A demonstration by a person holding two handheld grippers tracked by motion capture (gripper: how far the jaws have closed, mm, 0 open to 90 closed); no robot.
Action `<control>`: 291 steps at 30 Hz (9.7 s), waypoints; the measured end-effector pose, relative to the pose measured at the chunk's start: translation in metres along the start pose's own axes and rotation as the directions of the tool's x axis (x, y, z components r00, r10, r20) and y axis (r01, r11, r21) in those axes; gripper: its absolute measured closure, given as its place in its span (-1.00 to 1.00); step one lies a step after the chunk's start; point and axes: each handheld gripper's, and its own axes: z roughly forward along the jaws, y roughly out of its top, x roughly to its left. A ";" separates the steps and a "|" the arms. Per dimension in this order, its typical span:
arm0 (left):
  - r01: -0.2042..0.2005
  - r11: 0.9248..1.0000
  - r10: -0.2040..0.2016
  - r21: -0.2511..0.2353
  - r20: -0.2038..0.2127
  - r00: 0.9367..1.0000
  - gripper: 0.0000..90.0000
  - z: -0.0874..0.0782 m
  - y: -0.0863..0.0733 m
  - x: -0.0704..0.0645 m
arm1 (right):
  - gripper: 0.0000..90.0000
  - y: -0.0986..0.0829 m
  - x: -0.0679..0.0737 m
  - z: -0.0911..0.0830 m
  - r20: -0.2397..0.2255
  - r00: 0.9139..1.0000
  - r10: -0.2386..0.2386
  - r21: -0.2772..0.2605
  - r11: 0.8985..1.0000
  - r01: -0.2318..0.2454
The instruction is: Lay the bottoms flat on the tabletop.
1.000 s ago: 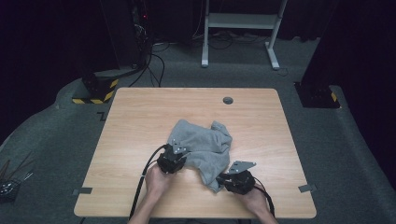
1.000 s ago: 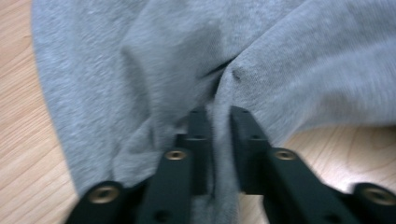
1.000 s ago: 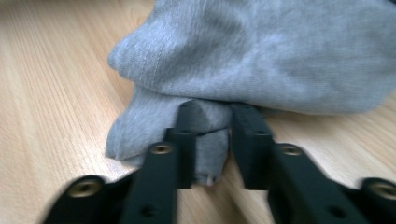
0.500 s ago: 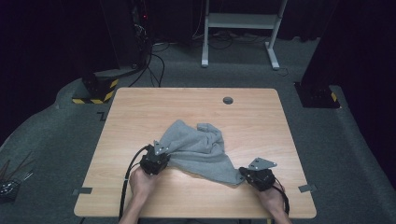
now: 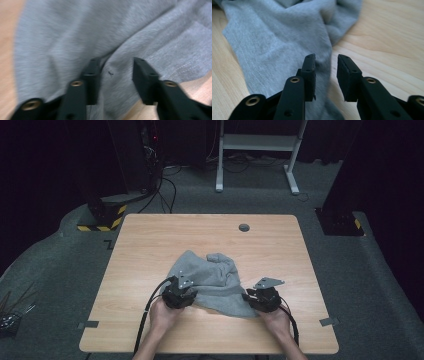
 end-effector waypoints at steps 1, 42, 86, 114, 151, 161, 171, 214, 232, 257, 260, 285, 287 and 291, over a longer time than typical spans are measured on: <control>0.002 1.000 -0.002 0.012 0.001 1.000 0.59 0.002 -0.001 -0.001 | 0.81 -0.001 0.003 0.001 -0.010 1.000 -0.021 0.011 1.000 0.021; 0.181 0.982 -0.185 -0.049 -0.092 0.978 0.94 0.000 0.019 0.039 | 0.91 0.011 0.024 -0.010 -0.082 0.986 -0.146 0.036 0.988 0.149; 0.206 0.969 -0.220 -0.136 -0.095 0.971 -0.17 0.006 -0.040 0.016 | 0.97 0.080 0.057 0.017 -0.148 0.964 -0.221 -0.104 0.973 0.207; 0.192 0.973 -0.207 -0.130 -0.117 0.971 -0.18 0.007 -0.042 0.020 | 0.41 0.029 0.000 0.040 -0.028 0.999 0.047 0.044 0.998 -0.046; 0.186 0.974 -0.201 -0.127 -0.111 0.973 -0.21 0.006 -0.042 0.020 | 0.66 0.004 -0.048 -0.005 0.106 0.988 0.110 0.025 0.993 -0.113; 0.187 0.974 -0.201 -0.128 -0.111 0.973 -0.21 0.006 -0.042 0.020 | 0.96 0.009 -0.055 -0.025 0.171 0.982 0.083 -0.018 0.997 -0.081; 0.175 0.977 -0.187 -0.126 -0.093 0.978 0.08 0.003 -0.043 0.020 | 0.60 0.008 -0.035 -0.019 0.156 0.986 0.053 -0.060 0.997 -0.044; 0.086 0.984 -0.096 -0.154 -0.060 0.994 0.86 -0.049 0.012 0.030 | 0.60 0.013 -0.004 0.034 0.178 0.979 -0.097 -0.025 0.994 0.103; 0.106 0.994 -0.109 -0.030 -0.139 0.984 0.11 -0.041 -0.024 0.031 | 0.40 0.021 0.010 0.016 0.094 0.991 -0.096 -0.067 0.992 0.103; 0.074 0.996 -0.069 0.056 -0.078 0.995 0.94 0.029 0.046 0.030 | 0.39 0.006 0.005 0.018 0.010 0.998 -0.069 0.018 0.997 0.069; 0.076 0.996 -0.071 0.055 -0.091 0.993 0.94 0.034 0.047 0.029 | 0.39 0.009 0.012 0.009 -0.012 0.997 -0.078 -0.031 0.996 0.078; 0.050 0.993 -0.037 0.103 -0.123 0.992 0.78 -0.021 0.044 0.024 | 0.88 0.029 0.072 0.011 -0.252 0.933 -0.258 -0.054 0.966 0.252; 0.074 0.988 -0.059 0.133 -0.116 0.992 0.66 -0.005 0.040 0.029 | 0.79 0.030 0.058 0.021 -0.227 0.954 -0.196 -0.018 0.980 0.197; 0.063 0.989 -0.044 0.136 -0.135 0.990 0.35 0.010 0.028 0.025 | 0.73 0.027 0.046 0.036 -0.164 0.973 -0.159 0.047 0.984 0.169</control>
